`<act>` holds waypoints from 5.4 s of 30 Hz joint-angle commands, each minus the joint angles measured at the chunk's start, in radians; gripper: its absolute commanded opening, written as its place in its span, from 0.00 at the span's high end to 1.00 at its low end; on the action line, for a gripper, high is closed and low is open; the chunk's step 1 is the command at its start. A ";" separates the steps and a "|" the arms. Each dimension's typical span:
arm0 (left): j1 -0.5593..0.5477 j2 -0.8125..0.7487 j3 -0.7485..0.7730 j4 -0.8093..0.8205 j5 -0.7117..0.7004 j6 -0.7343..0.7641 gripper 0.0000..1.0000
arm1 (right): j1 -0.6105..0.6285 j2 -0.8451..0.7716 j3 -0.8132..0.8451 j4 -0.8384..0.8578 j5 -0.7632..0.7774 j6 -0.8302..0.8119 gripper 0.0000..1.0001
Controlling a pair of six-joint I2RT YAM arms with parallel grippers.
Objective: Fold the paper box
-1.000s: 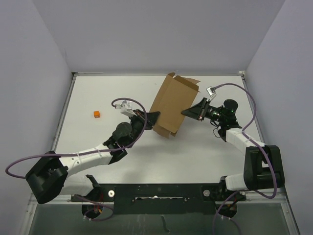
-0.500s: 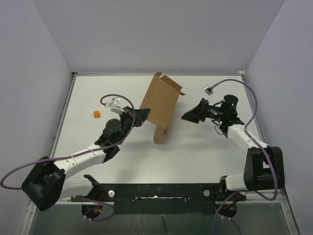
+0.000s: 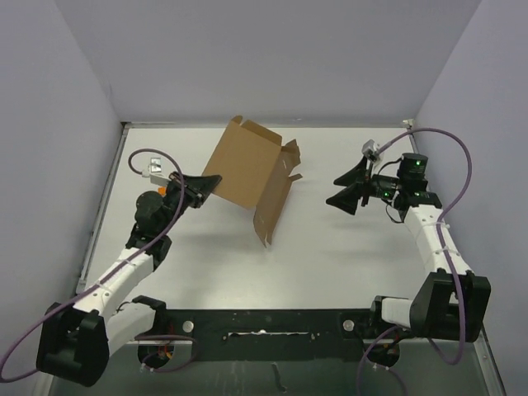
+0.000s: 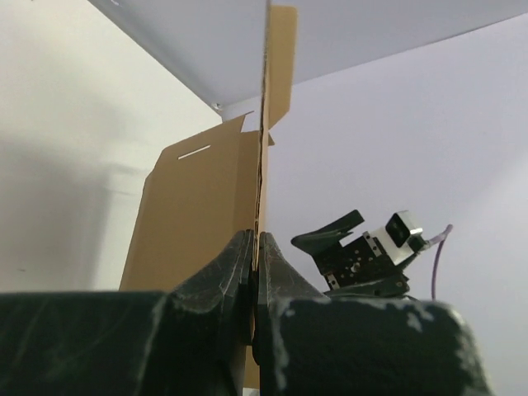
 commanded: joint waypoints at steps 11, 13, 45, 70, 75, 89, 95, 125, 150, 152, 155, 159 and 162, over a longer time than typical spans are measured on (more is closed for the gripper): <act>0.313 0.165 -0.033 0.105 0.430 -0.144 1.00 | -0.022 0.062 0.019 -0.109 0.010 -0.155 0.14; 0.321 0.175 0.009 0.007 0.437 -0.039 1.00 | 0.003 0.089 0.029 -0.139 0.054 -0.183 0.14; 0.176 -0.029 0.117 -0.175 0.453 0.984 1.00 | 0.269 0.556 0.312 -0.264 0.283 -0.435 0.00; 0.152 -0.080 0.123 -0.157 0.551 1.022 1.00 | 0.241 0.571 0.450 -0.413 0.308 -0.480 0.27; 0.147 -0.092 0.125 -0.157 0.560 1.030 1.00 | 0.247 0.582 0.457 -0.427 0.278 -0.480 0.47; 0.111 -0.086 0.210 -0.234 0.536 1.120 1.00 | 0.245 0.530 0.408 -0.388 0.240 -0.485 0.96; 0.040 -0.069 0.265 -0.267 0.563 1.101 1.00 | 0.233 0.431 0.261 -0.156 0.252 -0.405 1.00; -0.068 -0.120 0.222 -0.399 0.604 1.241 1.00 | 0.257 0.254 -0.013 -0.006 0.280 -0.634 0.69; -0.064 0.021 0.254 -0.319 0.629 1.170 1.00 | 0.299 0.173 -0.197 0.402 0.529 -0.582 1.00; -0.061 0.035 0.238 -0.320 0.629 1.155 1.00 | 0.298 0.179 -0.196 0.353 0.530 -0.640 1.00; -0.057 0.045 0.229 -0.322 0.629 1.127 1.00 | 0.287 0.171 -0.197 0.283 0.481 -0.689 0.97; -0.057 0.040 0.223 -0.320 0.620 1.099 1.00 | 0.276 0.152 -0.191 0.192 0.423 -0.736 0.89; -0.058 0.032 0.217 -0.317 0.614 1.089 1.00 | 0.256 0.137 -0.177 0.102 0.377 -0.772 0.81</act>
